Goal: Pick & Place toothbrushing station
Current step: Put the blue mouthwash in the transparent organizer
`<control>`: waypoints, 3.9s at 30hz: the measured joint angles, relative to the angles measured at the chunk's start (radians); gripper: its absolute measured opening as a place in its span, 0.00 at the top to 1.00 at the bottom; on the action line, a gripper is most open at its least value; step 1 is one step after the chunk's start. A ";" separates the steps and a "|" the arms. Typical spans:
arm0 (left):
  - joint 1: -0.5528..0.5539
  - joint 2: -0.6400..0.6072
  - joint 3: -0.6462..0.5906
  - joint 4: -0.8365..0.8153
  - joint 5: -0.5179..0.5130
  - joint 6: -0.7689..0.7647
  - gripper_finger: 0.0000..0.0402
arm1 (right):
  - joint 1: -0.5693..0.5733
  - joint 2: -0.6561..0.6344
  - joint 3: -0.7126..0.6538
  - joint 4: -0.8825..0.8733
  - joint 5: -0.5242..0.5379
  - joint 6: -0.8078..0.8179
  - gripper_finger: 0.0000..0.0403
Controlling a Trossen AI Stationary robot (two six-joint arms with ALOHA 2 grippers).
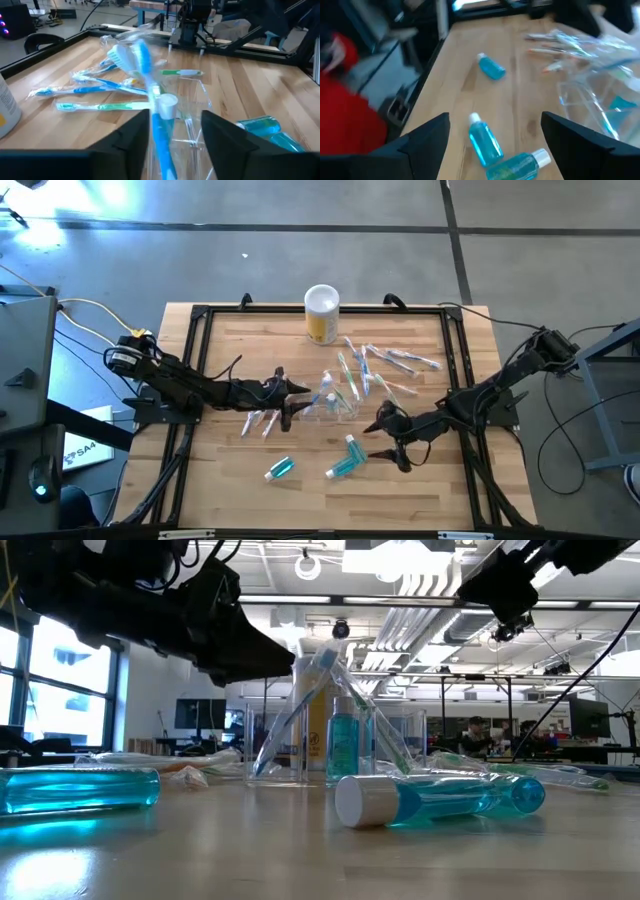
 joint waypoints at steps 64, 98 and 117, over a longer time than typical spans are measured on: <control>-0.446 -0.361 0.000 -0.428 -0.147 -0.132 0.53 | -0.104 0.604 0.283 -0.230 0.083 0.538 0.39; -0.445 -0.360 0.000 -0.441 -0.152 0.082 0.53 | -0.134 0.587 0.278 -0.281 0.004 0.485 1.00; -0.445 -0.360 0.000 -0.434 -0.153 0.105 0.53 | -0.053 0.371 0.282 -0.386 -0.194 0.241 0.99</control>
